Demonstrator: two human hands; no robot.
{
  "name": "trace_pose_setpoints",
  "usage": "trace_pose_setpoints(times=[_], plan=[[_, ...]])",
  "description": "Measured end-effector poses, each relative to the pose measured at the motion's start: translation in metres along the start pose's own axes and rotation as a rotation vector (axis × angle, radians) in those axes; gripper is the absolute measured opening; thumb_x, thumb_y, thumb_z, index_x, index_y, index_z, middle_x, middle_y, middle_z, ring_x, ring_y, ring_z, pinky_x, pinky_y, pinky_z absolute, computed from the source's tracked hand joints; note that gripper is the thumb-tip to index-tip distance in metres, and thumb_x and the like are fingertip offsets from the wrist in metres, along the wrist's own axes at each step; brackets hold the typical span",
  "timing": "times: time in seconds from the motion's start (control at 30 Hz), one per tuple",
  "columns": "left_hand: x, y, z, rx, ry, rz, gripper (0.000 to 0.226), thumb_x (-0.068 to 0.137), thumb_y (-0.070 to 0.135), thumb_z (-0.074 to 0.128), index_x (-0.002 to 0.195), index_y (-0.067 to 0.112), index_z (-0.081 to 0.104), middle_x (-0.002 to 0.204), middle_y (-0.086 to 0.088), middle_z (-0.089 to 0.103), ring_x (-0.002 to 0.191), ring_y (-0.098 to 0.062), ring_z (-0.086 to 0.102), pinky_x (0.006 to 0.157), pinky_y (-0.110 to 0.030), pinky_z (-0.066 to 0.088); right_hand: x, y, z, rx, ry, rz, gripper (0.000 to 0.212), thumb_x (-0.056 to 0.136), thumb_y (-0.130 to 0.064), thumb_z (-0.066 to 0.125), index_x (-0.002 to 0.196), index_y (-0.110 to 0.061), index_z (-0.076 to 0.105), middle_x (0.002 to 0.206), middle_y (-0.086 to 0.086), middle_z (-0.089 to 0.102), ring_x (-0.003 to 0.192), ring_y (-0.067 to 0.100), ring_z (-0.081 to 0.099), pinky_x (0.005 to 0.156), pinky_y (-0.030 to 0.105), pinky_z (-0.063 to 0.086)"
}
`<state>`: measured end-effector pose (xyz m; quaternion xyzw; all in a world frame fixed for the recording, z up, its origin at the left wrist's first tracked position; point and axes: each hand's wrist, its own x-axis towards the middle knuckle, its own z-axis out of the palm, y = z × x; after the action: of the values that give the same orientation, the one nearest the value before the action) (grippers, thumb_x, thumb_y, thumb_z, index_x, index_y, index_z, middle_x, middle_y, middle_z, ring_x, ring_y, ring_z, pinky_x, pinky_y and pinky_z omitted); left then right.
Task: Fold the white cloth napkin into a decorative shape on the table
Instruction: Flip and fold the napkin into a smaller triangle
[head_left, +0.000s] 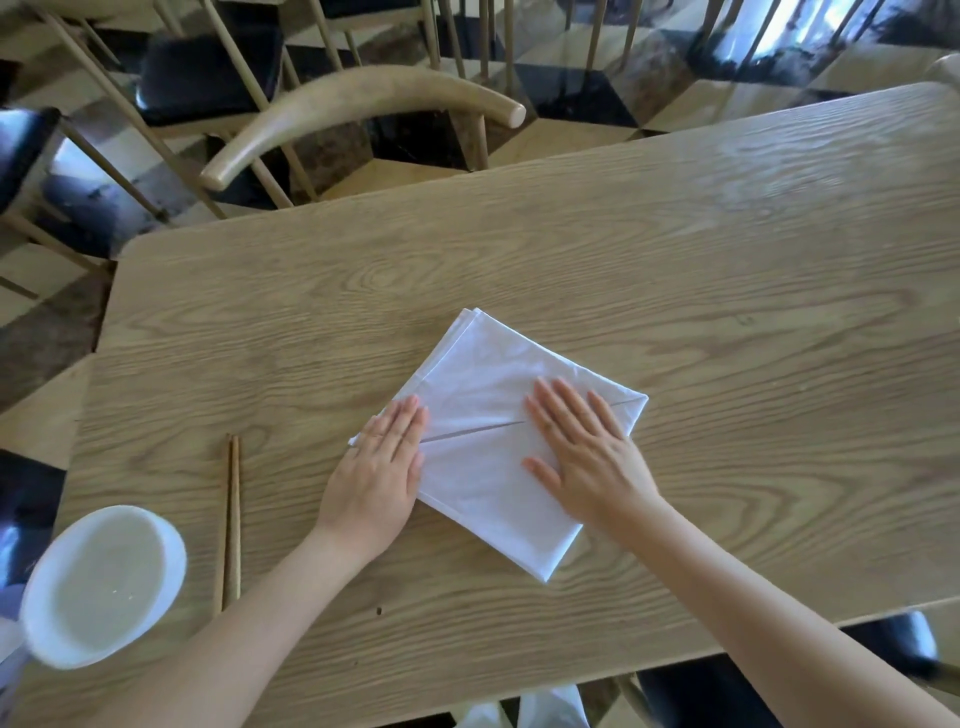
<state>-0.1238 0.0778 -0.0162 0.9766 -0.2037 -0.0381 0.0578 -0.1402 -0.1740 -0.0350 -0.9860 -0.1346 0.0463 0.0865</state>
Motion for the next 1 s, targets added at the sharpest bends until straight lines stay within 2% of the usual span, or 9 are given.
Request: trace_pose_setpoints(times=[0.17, 0.27, 0.37, 0.5, 0.63, 0.77, 0.87, 0.93, 1.0], plan=[[0.002, 0.007, -0.002, 0.075, -0.072, -0.103, 0.052, 0.097, 0.019, 0.028, 0.145, 0.006, 0.015, 0.156, -0.011, 0.014, 0.144, -0.024, 0.009, 0.117, -0.037, 0.004, -0.023, 0.029, -0.006, 0.099, 0.077, 0.201, 0.058, 0.097, -0.044, 0.031, 0.147, -0.018, 0.017, 0.155, -0.006, 0.012, 0.144, 0.011, 0.009, 0.119, 0.037, 0.007], [0.018, 0.04, -0.005, -0.016, 0.01, -0.102, 0.054, 0.098, 0.026, 0.032, 0.145, 0.007, 0.015, 0.156, -0.012, 0.012, 0.144, -0.025, 0.006, 0.116, -0.036, -0.004, -0.016, 0.042, -0.02, 0.222, 0.158, 0.164, 0.046, 0.093, -0.014, 0.047, 0.139, -0.011, 0.04, 0.148, 0.004, 0.038, 0.135, 0.023, 0.035, 0.111, 0.043, 0.03], [0.037, 0.084, 0.005, -0.14, -0.057, 0.043, 0.061, 0.098, 0.037, 0.028, 0.146, 0.014, -0.002, 0.157, -0.006, -0.005, 0.144, -0.019, -0.009, 0.113, -0.034, -0.015, -0.012, 0.063, -0.036, 0.136, 0.213, 0.068, 0.056, 0.073, 0.009, 0.058, 0.124, -0.011, 0.054, 0.131, 0.008, 0.056, 0.113, 0.03, 0.052, 0.092, 0.043, 0.044], [0.044, 0.1, 0.026, -0.053, -0.16, 0.014, 0.068, 0.095, 0.05, 0.019, 0.144, 0.016, -0.015, 0.154, -0.001, -0.021, 0.139, -0.015, -0.026, 0.113, -0.039, -0.02, -0.011, 0.079, -0.037, -0.016, 0.183, -0.187, 0.042, 0.073, 0.008, 0.066, 0.111, -0.009, 0.062, 0.114, 0.008, 0.064, 0.095, 0.029, 0.062, 0.079, 0.038, 0.053], [0.044, 0.098, 0.024, -0.037, -0.201, 0.031, 0.075, 0.092, 0.057, 0.017, 0.144, 0.013, -0.015, 0.155, -0.004, -0.021, 0.139, -0.017, -0.027, 0.112, -0.04, -0.02, -0.001, 0.085, -0.044, 0.008, 0.191, -0.233, 0.031, 0.07, 0.012, 0.069, 0.096, -0.005, 0.065, 0.092, 0.006, 0.065, 0.075, 0.028, 0.06, 0.062, 0.031, 0.055], [0.05, 0.122, 0.006, -0.16, -0.277, -0.094, 0.095, 0.083, 0.071, 0.025, 0.146, 0.004, 0.0, 0.157, -0.014, -0.007, 0.143, -0.026, -0.014, 0.117, -0.042, -0.008, 0.007, 0.076, -0.069, 0.051, 0.193, -0.291, 0.013, 0.074, 0.009, 0.064, 0.082, -0.002, 0.065, 0.079, 0.01, 0.065, 0.067, 0.03, 0.06, 0.06, 0.032, 0.051], [0.057, 0.149, -0.012, -0.319, -0.17, -0.192, 0.09, 0.083, 0.057, 0.048, 0.143, 0.0, 0.014, 0.152, -0.02, 0.021, 0.142, -0.031, 0.013, 0.117, -0.039, 0.012, 0.014, 0.059, -0.104, 0.117, 0.202, -0.313, 0.01, 0.078, 0.001, 0.062, 0.085, -0.005, 0.066, 0.08, 0.009, 0.065, 0.07, 0.028, 0.06, 0.061, 0.029, 0.047], [0.059, 0.156, -0.028, -0.366, 0.029, -0.194, 0.065, 0.088, 0.034, 0.052, 0.139, 0.002, 0.029, 0.136, -0.017, 0.047, 0.128, -0.029, 0.04, 0.104, -0.033, 0.034, 0.021, 0.044, -0.13, 0.15, 0.2, -0.346, 0.012, 0.077, -0.001, 0.062, 0.086, -0.007, 0.066, 0.08, 0.007, 0.064, 0.07, 0.026, 0.059, 0.061, 0.028, 0.043], [0.057, 0.152, -0.052, -0.466, 0.17, -0.205, 0.039, 0.092, 0.017, 0.046, 0.13, 0.008, 0.044, 0.104, -0.007, 0.064, 0.098, -0.026, 0.059, 0.074, -0.025, 0.043, 0.029, 0.03, -0.154, 0.197, 0.194, -0.359, 0.012, 0.077, -0.004, 0.061, 0.086, -0.009, 0.066, 0.081, 0.005, 0.063, 0.072, 0.023, 0.057, 0.065, 0.03, 0.046]])
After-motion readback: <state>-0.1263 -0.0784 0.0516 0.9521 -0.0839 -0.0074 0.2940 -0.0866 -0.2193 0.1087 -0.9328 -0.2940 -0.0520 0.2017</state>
